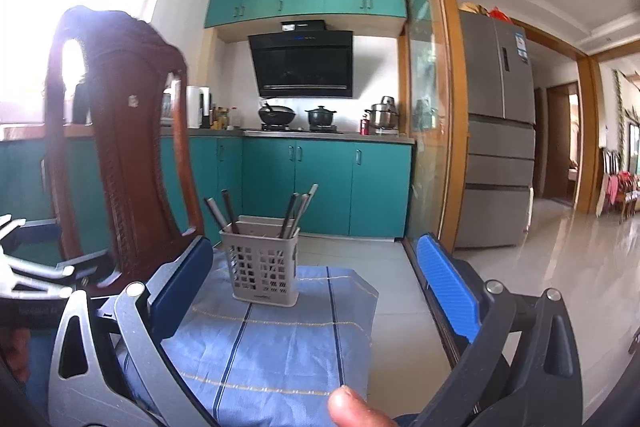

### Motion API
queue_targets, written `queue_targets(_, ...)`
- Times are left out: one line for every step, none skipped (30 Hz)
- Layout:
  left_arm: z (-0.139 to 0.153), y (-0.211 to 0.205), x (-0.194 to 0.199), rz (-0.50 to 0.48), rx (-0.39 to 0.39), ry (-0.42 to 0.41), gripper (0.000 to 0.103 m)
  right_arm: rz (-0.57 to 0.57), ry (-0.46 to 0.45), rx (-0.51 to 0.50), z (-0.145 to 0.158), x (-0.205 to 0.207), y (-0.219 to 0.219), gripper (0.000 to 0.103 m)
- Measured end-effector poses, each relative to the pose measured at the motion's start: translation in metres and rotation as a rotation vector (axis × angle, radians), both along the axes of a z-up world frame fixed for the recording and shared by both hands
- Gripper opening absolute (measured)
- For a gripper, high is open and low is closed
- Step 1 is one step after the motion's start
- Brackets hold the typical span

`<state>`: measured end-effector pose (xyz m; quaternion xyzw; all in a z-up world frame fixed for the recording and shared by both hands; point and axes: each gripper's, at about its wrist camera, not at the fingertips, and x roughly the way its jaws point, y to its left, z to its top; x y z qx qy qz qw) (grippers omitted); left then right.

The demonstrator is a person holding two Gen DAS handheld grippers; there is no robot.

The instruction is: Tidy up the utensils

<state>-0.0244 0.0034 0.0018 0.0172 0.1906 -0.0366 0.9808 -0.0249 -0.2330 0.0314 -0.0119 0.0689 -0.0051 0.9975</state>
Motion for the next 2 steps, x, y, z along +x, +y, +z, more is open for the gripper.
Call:
queue_targets(-0.0015, 0.0013, 0.0044, 0.002, 0.006, 0.012, 0.099, -0.004, 0.012, -0.003, -0.0008, 0.0061, 0.0, 0.1)
queue_targets(-0.0045, 0.0023, 0.0107, 0.007, 0.02, 0.03, 0.099, -0.004, 0.012, -0.003, -0.0008, 0.0061, 0.0, 0.1)
